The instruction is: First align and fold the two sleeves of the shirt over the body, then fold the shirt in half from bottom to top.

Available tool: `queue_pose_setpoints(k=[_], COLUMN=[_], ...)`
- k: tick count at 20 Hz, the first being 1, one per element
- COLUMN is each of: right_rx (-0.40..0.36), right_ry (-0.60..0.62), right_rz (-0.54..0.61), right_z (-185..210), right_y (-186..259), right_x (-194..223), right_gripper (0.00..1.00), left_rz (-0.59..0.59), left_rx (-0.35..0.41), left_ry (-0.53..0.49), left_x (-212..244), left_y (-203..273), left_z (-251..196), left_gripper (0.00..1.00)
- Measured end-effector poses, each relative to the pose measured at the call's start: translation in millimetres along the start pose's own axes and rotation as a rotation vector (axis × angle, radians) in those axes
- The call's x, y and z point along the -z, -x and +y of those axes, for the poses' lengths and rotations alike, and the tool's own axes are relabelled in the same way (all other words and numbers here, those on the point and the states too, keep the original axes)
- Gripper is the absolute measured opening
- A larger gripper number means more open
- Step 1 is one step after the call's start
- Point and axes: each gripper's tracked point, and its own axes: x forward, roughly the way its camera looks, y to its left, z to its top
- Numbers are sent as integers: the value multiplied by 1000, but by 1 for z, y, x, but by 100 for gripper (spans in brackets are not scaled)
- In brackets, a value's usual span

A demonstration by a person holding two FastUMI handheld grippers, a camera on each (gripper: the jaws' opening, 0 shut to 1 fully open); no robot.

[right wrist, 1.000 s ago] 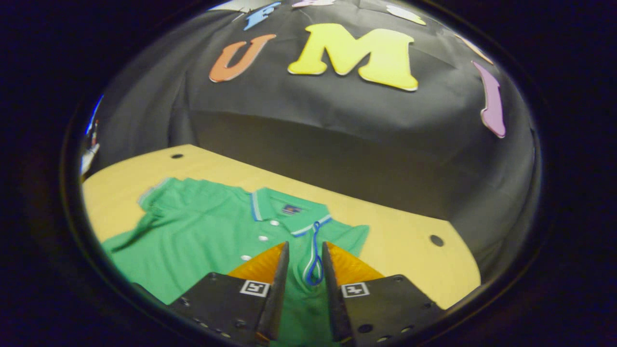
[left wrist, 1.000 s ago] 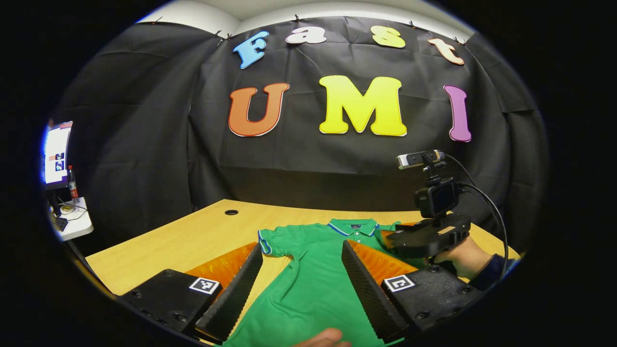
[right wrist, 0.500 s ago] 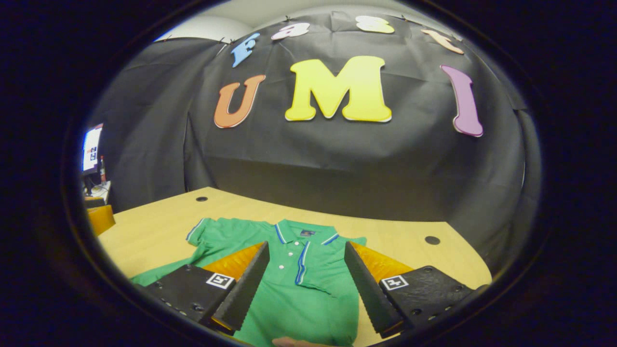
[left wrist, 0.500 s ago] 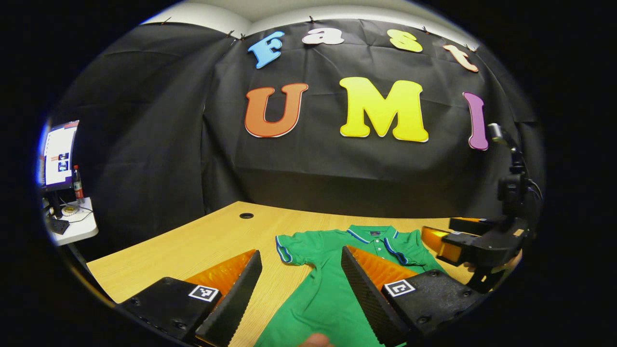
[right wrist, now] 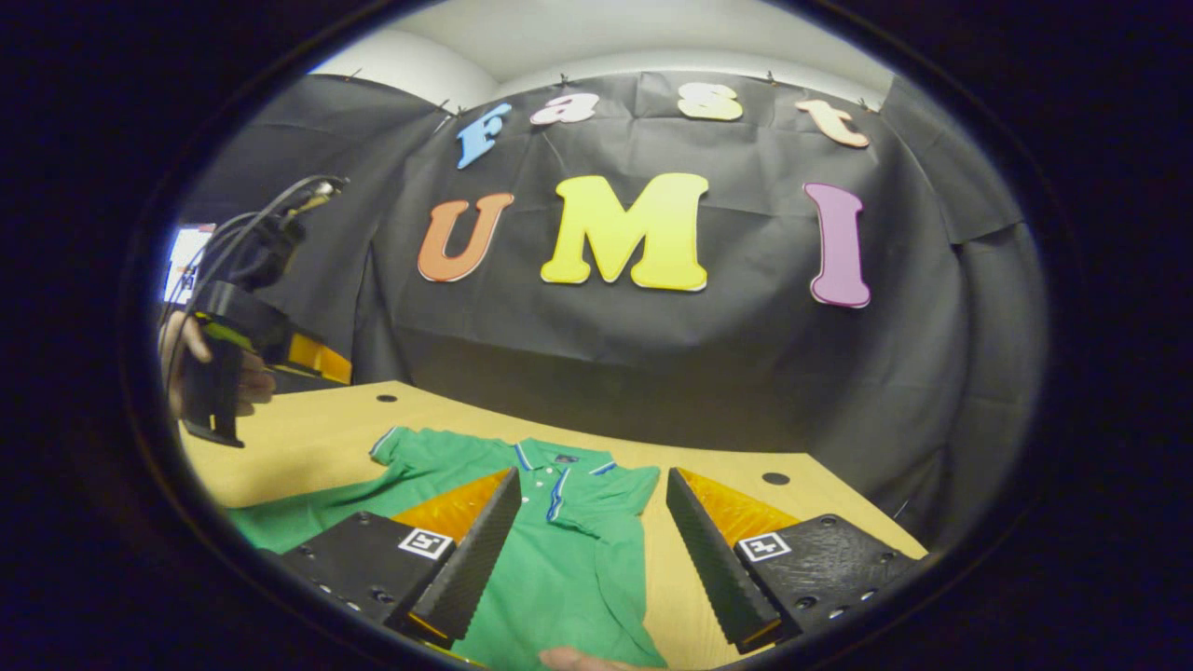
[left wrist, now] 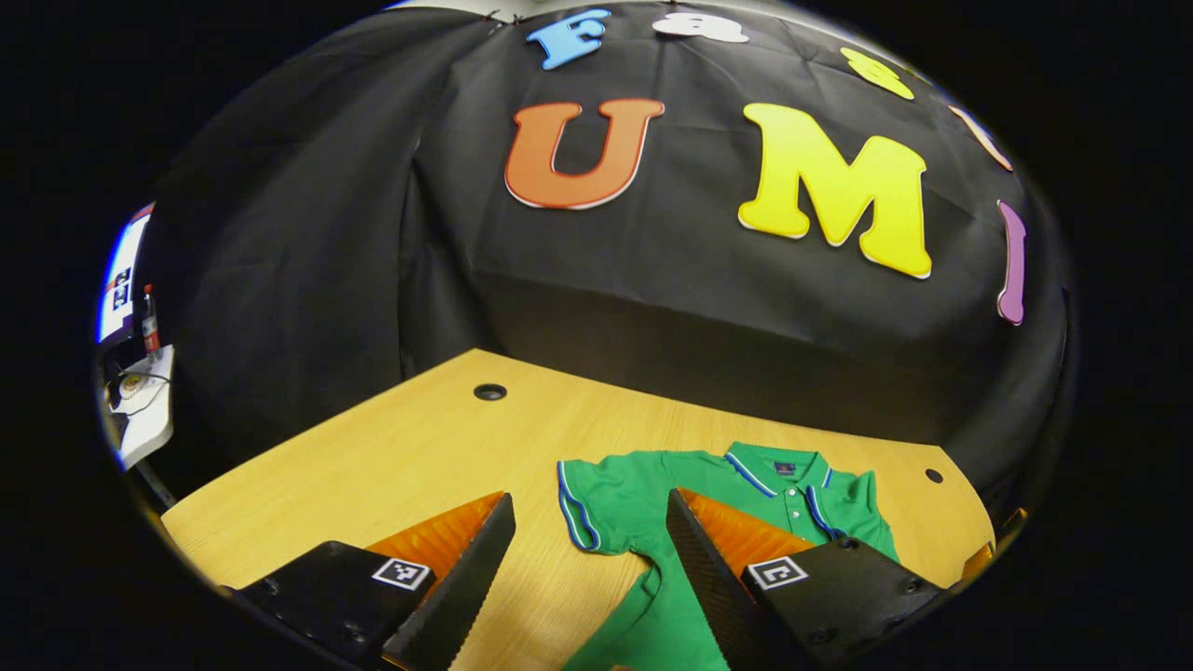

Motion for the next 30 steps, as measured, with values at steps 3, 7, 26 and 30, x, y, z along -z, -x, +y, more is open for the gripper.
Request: queue_pose_setpoints(k=[3,7,26,30], right_rx=[-23,-11,33,59], right_ry=[-30,-25,-229,-225], right_rz=[-25,-50,-11,-20], right_z=[2,-4,-30,-36], right_y=[17,27,29,28], right_x=[10,14,25,25], right_gripper=[95,95,96,96], left_rz=[132,263,276,276], left_rx=[-22,-41,3,34], left_ry=[3,25,80,-53], left_x=[27,58,30,24], left_y=[-54,-101,-124,-117], left_z=[9,20,-17,-58], left_gripper=[100,100,7,7])
